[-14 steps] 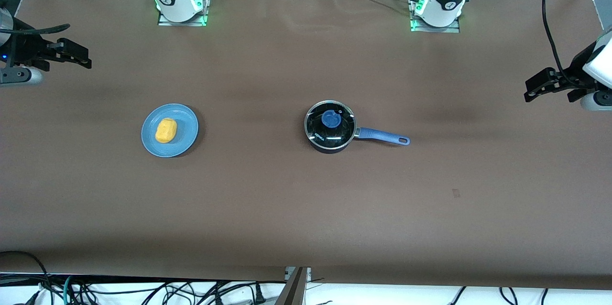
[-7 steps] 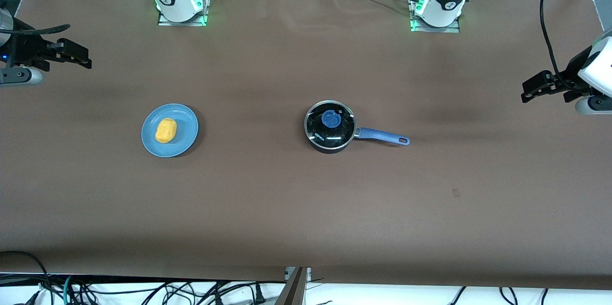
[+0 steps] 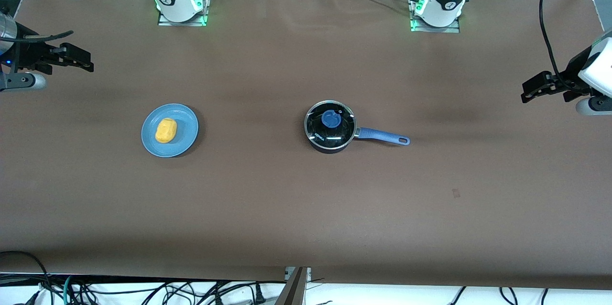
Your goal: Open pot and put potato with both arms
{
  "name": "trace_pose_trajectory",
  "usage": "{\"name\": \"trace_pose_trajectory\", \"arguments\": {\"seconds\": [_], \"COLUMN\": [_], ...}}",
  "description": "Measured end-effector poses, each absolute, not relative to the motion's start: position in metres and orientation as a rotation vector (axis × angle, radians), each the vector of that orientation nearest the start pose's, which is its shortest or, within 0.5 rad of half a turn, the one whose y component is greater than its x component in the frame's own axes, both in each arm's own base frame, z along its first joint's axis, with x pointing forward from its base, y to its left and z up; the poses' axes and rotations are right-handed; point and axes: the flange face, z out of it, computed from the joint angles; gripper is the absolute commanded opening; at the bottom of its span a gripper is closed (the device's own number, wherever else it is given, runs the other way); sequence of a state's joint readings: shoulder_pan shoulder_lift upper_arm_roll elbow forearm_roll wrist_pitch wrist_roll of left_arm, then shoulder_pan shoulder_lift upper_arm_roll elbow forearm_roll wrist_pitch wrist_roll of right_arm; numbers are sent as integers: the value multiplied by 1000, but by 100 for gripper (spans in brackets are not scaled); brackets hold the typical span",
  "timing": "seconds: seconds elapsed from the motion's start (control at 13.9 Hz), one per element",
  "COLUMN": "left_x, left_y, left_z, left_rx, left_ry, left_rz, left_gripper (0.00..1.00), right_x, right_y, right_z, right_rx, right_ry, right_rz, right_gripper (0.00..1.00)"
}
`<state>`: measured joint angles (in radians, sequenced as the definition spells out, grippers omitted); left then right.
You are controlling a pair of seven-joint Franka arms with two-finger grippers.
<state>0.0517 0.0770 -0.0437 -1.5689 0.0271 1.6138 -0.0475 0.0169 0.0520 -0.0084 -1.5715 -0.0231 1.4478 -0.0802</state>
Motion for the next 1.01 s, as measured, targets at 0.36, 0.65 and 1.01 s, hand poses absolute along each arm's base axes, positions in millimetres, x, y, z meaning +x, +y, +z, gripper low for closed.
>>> {"name": "trace_pose_trajectory", "arguments": {"seconds": [0.36, 0.65, 1.01], "left_x": [579, 579, 578], "left_y": [12, 12, 12], "left_z": [585, 584, 583], "left_rx": [-3115, -3115, -3115], "left_ry": [-93, -95, -96], "left_rz": [63, 68, 76], "left_gripper": [100, 100, 100], "right_x": [558, 565, 572], "right_y": [3, 7, 16], "right_z": [580, 564, 547], "right_rx": [-3142, -3136, -3130], "right_ry": [-141, -151, -178], "right_rz": [291, 333, 377], "right_gripper": [100, 100, 100]}}
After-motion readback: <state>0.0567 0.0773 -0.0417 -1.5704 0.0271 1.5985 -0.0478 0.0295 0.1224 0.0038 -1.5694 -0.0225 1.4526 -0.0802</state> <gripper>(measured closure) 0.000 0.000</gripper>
